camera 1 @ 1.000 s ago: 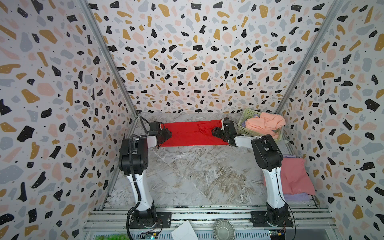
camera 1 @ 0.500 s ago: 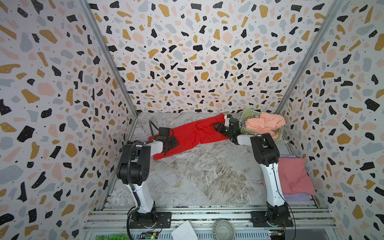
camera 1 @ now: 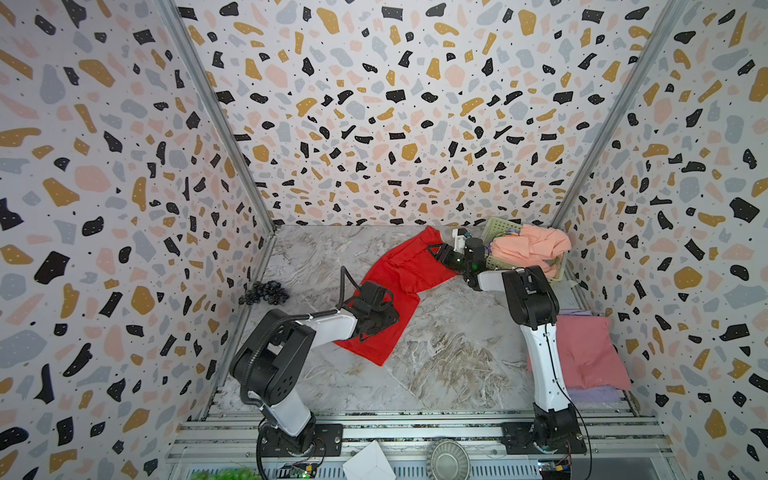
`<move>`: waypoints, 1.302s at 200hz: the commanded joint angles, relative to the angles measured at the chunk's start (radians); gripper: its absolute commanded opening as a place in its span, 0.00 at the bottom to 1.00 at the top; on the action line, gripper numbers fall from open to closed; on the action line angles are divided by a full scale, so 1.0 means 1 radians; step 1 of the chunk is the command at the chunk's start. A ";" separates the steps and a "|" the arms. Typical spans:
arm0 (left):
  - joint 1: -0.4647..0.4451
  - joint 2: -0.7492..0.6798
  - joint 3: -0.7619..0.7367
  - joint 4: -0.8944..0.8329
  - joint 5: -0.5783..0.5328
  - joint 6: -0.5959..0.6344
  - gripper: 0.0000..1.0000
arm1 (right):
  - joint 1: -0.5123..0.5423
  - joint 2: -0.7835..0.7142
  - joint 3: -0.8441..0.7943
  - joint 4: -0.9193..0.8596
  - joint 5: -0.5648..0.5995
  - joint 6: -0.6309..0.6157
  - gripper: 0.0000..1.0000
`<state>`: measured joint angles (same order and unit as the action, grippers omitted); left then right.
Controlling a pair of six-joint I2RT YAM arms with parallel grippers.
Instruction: Fold and stack the t-shirts
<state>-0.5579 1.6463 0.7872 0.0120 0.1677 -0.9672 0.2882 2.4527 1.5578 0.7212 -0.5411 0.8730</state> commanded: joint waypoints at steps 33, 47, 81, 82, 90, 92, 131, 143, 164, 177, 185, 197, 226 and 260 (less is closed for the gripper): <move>-0.031 -0.134 0.066 -0.277 0.058 0.044 0.62 | -0.012 0.046 -0.051 -0.023 -0.073 0.010 0.68; -0.027 -0.168 0.103 -0.326 0.005 0.056 0.64 | -0.014 0.028 -0.063 -0.003 -0.099 -0.006 0.67; 0.004 -0.166 0.193 -0.407 -0.141 0.175 0.66 | -0.026 -0.100 -0.203 0.108 -0.089 -0.027 0.67; 0.004 -0.166 0.195 -0.406 -0.146 0.178 0.66 | -0.028 -0.103 -0.205 0.108 -0.091 -0.028 0.67; 0.007 -0.169 0.200 -0.395 -0.178 0.193 0.68 | -0.037 -0.120 -0.210 0.104 -0.115 -0.039 0.67; 0.009 -0.169 0.201 -0.392 -0.185 0.199 0.68 | -0.040 -0.124 -0.211 0.103 -0.120 -0.039 0.67; 0.093 -0.129 0.228 -0.391 -0.227 0.271 0.70 | -0.073 -0.134 -0.227 0.114 -0.205 -0.023 0.67; 0.104 -0.108 0.241 -0.391 -0.229 0.302 0.70 | -0.072 -0.127 -0.230 0.116 -0.211 -0.023 0.67; 0.104 -0.065 0.263 -0.409 -0.246 0.358 0.70 | -0.070 -0.124 -0.238 0.114 -0.215 -0.029 0.67; 0.104 -0.047 0.260 -0.410 -0.240 0.382 0.70 | -0.066 -0.146 -0.255 0.084 -0.176 -0.044 0.68; 0.104 -0.043 0.253 -0.400 -0.232 0.395 0.70 | -0.058 -0.168 -0.270 0.065 -0.152 -0.076 0.68; 0.104 -0.043 0.242 -0.392 -0.219 0.421 0.70 | -0.040 -0.200 -0.277 -0.007 -0.101 -0.127 0.69; 0.104 -0.066 0.216 -0.382 -0.221 0.485 0.71 | -0.002 -0.259 -0.295 -0.123 -0.011 -0.187 0.70; 0.118 -0.096 0.184 -0.353 -0.256 0.538 0.73 | 0.031 -0.318 -0.373 -0.177 0.054 -0.213 0.70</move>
<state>-0.4500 1.5875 0.9985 -0.3664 -0.0643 -0.5014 0.2966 2.2063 1.2251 0.6472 -0.5571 0.7155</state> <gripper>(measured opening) 0.727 0.698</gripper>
